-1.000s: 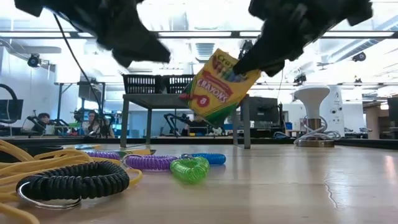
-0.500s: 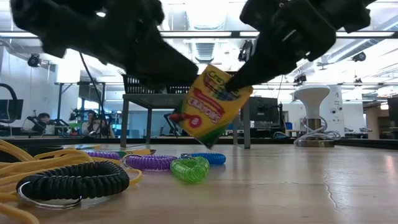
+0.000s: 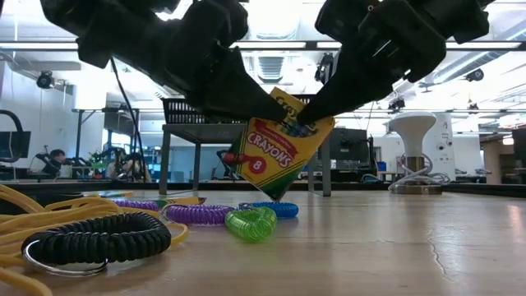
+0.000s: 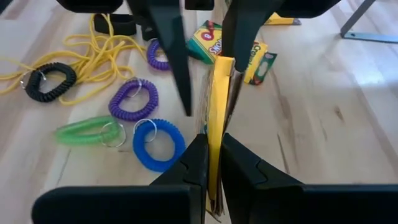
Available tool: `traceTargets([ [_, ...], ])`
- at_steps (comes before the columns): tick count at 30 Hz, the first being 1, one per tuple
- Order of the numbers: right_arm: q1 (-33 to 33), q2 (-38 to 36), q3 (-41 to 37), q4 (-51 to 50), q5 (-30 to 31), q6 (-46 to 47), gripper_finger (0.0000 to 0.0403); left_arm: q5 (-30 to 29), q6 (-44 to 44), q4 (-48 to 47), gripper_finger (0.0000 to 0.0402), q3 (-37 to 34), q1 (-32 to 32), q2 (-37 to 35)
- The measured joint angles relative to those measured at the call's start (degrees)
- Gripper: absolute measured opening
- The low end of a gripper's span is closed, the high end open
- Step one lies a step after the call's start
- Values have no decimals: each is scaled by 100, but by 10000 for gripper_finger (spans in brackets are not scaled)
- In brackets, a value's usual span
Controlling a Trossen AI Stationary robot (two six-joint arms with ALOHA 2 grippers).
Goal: Pick & Place Office Desk Supplies
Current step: Put the yellow crayon box into the middle black bin on the shelf
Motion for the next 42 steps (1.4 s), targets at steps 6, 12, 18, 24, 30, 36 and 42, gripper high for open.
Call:
traceTargets([
  [6, 45, -157, -9, -94, -12, 272, 71, 46, -25, -279, 27, 10, -4, -55],
  [12, 336, -492, -46, -641, 375, 681, 127, -108, -326, -1718, 28, 513, -137, -753],
  [18, 861, -579, -206, -712, 952, 871, 145, -755, -63, -2868, 36, 1374, 136, -1779],
  [24, 1187, -555, -302, -716, 2005, 842, 136, -79, 1140, -3023, 35, 1942, 1578, -2547],
  [30, 1193, -555, -311, -713, 2260, 792, 124, 1861, 1420, -2536, 35, 1919, 3700, -2421],
  [36, 1193, -555, -319, -716, 2281, 762, 117, 2802, 1863, -2064, 35, 1589, 4921, -2081],
  [42, 1193, -553, -332, -728, 2282, 764, 114, 2937, 2228, -1342, 35, 1153, 5257, -1872],
])
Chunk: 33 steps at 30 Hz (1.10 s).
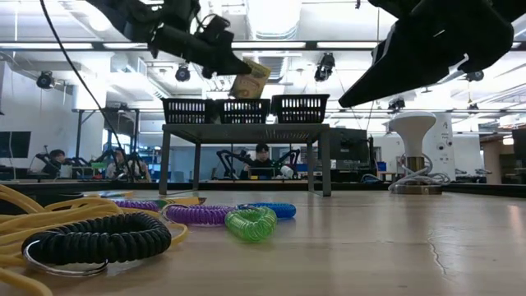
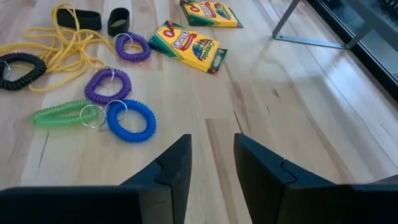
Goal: Pick & Place Office Desk Supplies
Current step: Put the yellow crayon box into the middle black bin on the shelf
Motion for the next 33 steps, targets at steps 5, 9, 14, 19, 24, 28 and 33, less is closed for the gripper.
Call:
traceTargets([
  [5, 0, 0, -17, 3, -1, 14, 118, -27, 25, 141, 38, -130, 19, 179],
  [9, 0, 0, -27, 27, -1, 16, 116, -52, -51, 133, 49, -143, 18, 294],
  [14, 0, 0, -31, 32, -1, 16, 109, -207, -134, 148, 59, -141, 16, 401],
  [19, 0, 0, -33, 29, 1, 18, 103, -211, -130, 85, 61, -143, 22, 429],
  [24, 0, 0, -35, 29, -1, 18, 99, -213, -123, -55, 64, -143, 26, 429],
  [28, 0, 0, -42, 29, 0, 18, 98, -211, -111, -140, 78, -143, 25, 429],
  [33, 0, 2, -42, 32, -1, 18, 100, -213, -113, -190, 108, -143, 26, 429],
])
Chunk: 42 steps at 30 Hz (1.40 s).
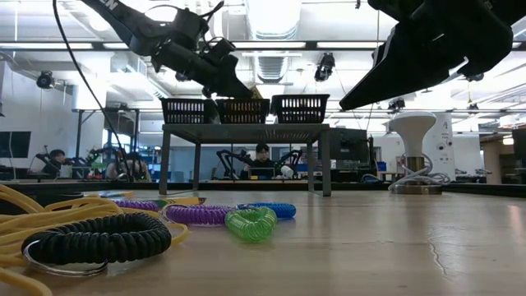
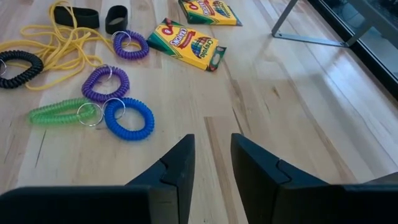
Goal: Pick & Place Office Desk Supplies
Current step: Put the yellow crayon box into the middle black bin on the shelf
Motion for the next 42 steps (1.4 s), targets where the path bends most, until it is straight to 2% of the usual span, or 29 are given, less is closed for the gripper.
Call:
traceTargets([
  [13, -4, 2, 0, 7, 0, 44, 84, -2, -155, 122, 140, 98, -2, 0],
  [20, -4, 2, 0, 11, 0, 44, 85, -27, -155, -7, 188, 236, -18, -2],
  [25, -11, 2, -2, 11, 0, 44, 89, -708, 165, -461, 217, 389, -230, -4],
  [30, -11, 2, -2, 11, 0, 44, 84, -1324, 470, -495, 219, 503, -487, -3],
  [38, -11, 2, -4, 11, 2, 44, 73, -1378, 661, -503, 209, 509, -575, -7],
  [42, -11, 2, -24, 4, 2, 44, 74, -1482, 1142, -510, 210, 554, -747, -9],
])
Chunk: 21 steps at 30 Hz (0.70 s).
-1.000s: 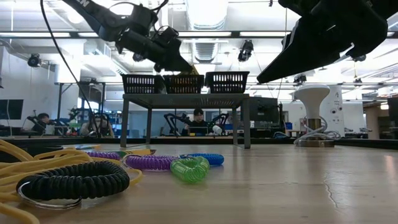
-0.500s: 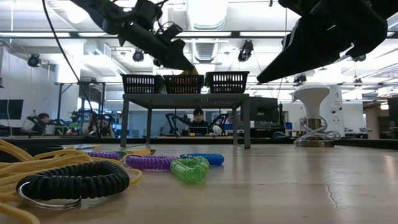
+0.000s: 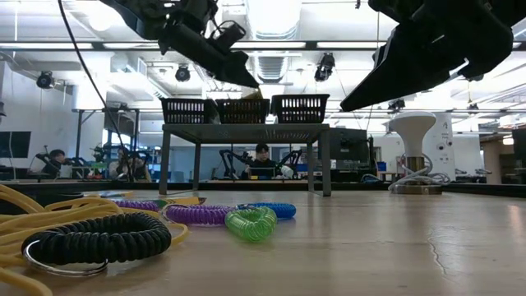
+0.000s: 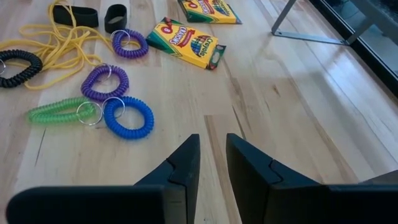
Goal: Pick & Place Office Desk Supplies
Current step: Put the yellow crayon box into the middle black bin on the shelf, then put the blue spring keychain into the left black bin on the shelf
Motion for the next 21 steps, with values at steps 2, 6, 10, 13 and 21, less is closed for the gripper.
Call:
traceTargets([
  [2, 0, 0, 0, 2, -2, 0, 76, -234, 319, -13, 211, 84, -174, 0],
  [6, 0, 0, 0, 2, -2, 4, 81, -748, 778, -542, 220, 418, -527, -2],
  [10, 0, 0, 0, 1, -2, 66, 81, -973, 833, -1509, 242, 794, -790, -4],
  [13, 0, 0, 0, 2, -2, 66, 76, -1252, 771, -2095, 262, 968, -879, 0],
  [21, 0, 0, -7, 17, -2, 66, 68, -1414, -1370, -2205, 271, 996, -731, 12],
])
